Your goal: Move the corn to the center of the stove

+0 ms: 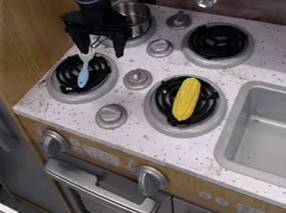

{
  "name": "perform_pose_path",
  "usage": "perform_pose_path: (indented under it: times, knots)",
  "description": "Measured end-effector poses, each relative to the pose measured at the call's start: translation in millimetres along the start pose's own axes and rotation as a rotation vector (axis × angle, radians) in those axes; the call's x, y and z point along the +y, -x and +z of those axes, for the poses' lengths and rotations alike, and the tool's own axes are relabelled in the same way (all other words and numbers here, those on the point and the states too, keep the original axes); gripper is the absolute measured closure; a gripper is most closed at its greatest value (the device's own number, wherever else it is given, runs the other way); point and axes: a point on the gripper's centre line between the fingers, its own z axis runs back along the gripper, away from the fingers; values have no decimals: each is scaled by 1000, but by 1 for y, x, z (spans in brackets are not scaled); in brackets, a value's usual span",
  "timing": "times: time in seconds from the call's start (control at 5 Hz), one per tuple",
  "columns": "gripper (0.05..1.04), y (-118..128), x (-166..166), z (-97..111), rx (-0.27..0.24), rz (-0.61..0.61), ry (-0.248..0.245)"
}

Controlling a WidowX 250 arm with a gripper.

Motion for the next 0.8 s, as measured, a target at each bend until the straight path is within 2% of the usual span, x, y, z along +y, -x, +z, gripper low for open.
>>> perform_pose_path:
  times: [0.2,0.4,0.6,0.8]
  knots:
    - [83,9,-2,-11,40,-3,4]
    - [83,16,-28,-15,53,-53,31]
    - [83,23,-66,-10,48,-132,71]
    - [83,33,-86,-9,61,-145,94]
